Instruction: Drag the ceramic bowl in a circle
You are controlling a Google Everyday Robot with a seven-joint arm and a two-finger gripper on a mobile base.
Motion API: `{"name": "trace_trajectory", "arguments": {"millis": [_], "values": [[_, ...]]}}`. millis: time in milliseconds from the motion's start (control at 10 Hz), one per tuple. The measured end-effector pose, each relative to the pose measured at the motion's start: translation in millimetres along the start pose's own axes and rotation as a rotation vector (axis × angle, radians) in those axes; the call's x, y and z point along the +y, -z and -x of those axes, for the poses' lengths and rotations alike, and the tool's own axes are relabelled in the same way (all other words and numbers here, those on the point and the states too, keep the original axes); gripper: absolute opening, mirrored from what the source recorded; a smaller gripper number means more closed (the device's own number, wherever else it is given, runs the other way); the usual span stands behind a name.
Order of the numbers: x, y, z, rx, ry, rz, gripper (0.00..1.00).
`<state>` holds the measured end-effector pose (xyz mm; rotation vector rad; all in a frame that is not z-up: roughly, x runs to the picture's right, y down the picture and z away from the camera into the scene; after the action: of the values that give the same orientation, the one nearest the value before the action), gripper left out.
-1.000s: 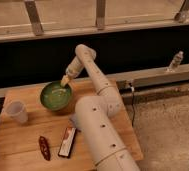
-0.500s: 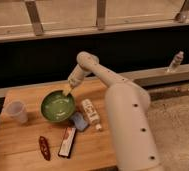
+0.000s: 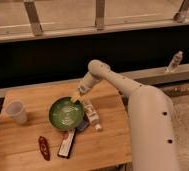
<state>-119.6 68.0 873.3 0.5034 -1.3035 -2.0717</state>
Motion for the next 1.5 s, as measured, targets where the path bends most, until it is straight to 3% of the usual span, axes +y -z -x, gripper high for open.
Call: {"name": "trace_trajectory", "arguments": {"millis": [300,700,900,1200,1500], "values": [[1,1,-2,-0.001,0.001,0.002,0.00],[26,40,-36,-0.042,-0.006,0.025,0.00],[34,43,-51,-0.069,0.007,0.019,0.00],[35,19,-77,-0.112,0.047,-0.016,0.00],[15,-13,-100,-0.164,0.111,-0.049,0.00]]}}
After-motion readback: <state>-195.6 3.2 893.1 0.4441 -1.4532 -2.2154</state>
